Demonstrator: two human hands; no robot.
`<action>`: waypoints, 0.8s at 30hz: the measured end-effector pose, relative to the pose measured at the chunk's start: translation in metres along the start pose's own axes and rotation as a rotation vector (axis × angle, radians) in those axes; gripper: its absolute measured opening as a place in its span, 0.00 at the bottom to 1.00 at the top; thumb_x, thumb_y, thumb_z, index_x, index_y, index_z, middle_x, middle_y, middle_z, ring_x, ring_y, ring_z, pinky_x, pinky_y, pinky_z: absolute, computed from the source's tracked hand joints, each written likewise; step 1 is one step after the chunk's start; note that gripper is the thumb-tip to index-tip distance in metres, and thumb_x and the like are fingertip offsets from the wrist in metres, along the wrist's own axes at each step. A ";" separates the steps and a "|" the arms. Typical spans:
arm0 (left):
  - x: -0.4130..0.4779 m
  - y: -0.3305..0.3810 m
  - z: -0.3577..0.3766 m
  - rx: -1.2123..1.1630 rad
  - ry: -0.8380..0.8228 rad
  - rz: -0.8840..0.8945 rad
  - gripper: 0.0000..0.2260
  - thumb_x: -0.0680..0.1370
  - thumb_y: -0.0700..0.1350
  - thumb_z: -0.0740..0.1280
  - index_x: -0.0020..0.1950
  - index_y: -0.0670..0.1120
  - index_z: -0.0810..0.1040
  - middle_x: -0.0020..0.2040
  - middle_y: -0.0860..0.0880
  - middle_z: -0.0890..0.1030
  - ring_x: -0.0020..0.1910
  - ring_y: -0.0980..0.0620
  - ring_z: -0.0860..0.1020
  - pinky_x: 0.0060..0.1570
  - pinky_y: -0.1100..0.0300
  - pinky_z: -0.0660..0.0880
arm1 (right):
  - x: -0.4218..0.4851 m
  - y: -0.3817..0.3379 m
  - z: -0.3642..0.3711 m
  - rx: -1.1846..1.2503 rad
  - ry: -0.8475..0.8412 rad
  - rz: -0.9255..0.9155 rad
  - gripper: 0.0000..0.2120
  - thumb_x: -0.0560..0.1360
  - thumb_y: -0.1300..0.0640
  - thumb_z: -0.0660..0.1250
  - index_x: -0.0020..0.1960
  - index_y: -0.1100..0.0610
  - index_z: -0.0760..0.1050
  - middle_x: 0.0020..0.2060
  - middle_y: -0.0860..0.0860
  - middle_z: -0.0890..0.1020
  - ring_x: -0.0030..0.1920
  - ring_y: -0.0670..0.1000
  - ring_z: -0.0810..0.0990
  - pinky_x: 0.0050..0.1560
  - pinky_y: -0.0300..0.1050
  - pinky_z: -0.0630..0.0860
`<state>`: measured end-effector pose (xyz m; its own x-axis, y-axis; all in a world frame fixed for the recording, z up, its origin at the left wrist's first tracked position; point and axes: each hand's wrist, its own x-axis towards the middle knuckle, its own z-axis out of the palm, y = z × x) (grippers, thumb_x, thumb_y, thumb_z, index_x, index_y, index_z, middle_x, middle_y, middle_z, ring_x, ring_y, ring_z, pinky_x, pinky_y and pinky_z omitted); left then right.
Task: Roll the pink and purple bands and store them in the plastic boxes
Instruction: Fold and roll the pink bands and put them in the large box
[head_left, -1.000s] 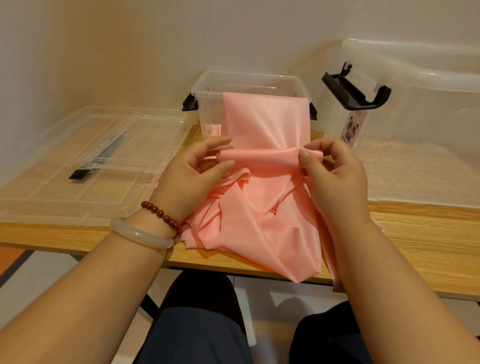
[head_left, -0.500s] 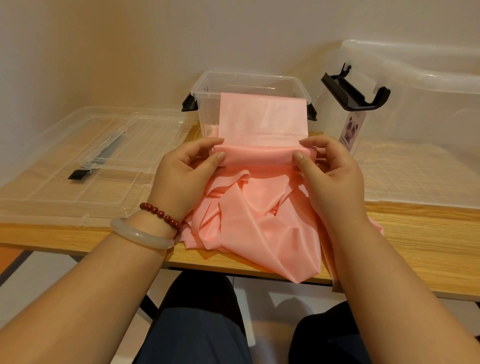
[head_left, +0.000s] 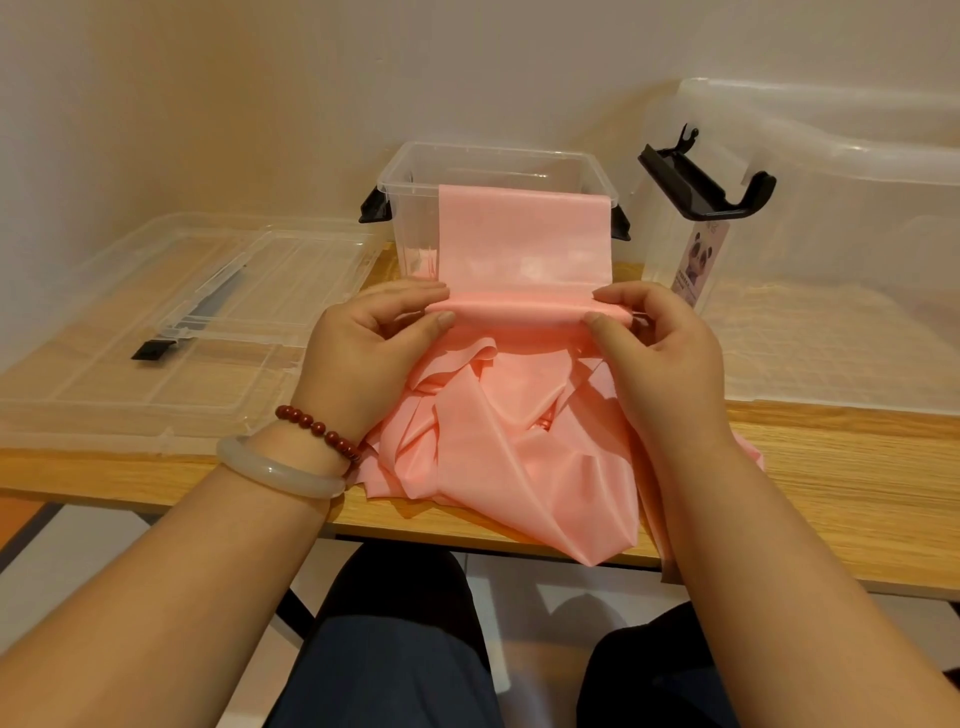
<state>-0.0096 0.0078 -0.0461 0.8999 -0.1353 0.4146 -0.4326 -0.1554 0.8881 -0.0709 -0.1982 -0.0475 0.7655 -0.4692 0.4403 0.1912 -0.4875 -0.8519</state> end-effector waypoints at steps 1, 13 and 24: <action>0.000 0.000 0.000 0.007 0.003 0.003 0.10 0.74 0.43 0.72 0.53 0.54 0.82 0.54 0.56 0.82 0.54 0.64 0.78 0.55 0.68 0.76 | 0.000 0.000 0.000 -0.013 0.002 -0.006 0.08 0.74 0.57 0.68 0.48 0.44 0.79 0.50 0.46 0.81 0.51 0.46 0.80 0.54 0.52 0.80; -0.003 0.002 0.000 -0.059 -0.002 -0.042 0.10 0.77 0.41 0.68 0.55 0.55 0.80 0.52 0.52 0.82 0.44 0.56 0.83 0.44 0.63 0.80 | 0.000 -0.001 -0.001 -0.078 0.016 -0.055 0.03 0.77 0.54 0.67 0.47 0.46 0.77 0.45 0.43 0.79 0.48 0.47 0.78 0.51 0.50 0.78; -0.003 0.004 0.001 -0.024 -0.013 -0.025 0.13 0.75 0.41 0.71 0.58 0.54 0.79 0.51 0.57 0.82 0.50 0.62 0.80 0.53 0.64 0.78 | -0.001 -0.002 -0.002 -0.067 0.007 -0.052 0.05 0.78 0.55 0.66 0.49 0.44 0.77 0.44 0.39 0.78 0.45 0.41 0.76 0.47 0.38 0.75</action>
<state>-0.0141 0.0070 -0.0443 0.9097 -0.1442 0.3894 -0.4080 -0.1358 0.9028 -0.0730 -0.1981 -0.0457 0.7511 -0.4472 0.4857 0.1888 -0.5595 -0.8070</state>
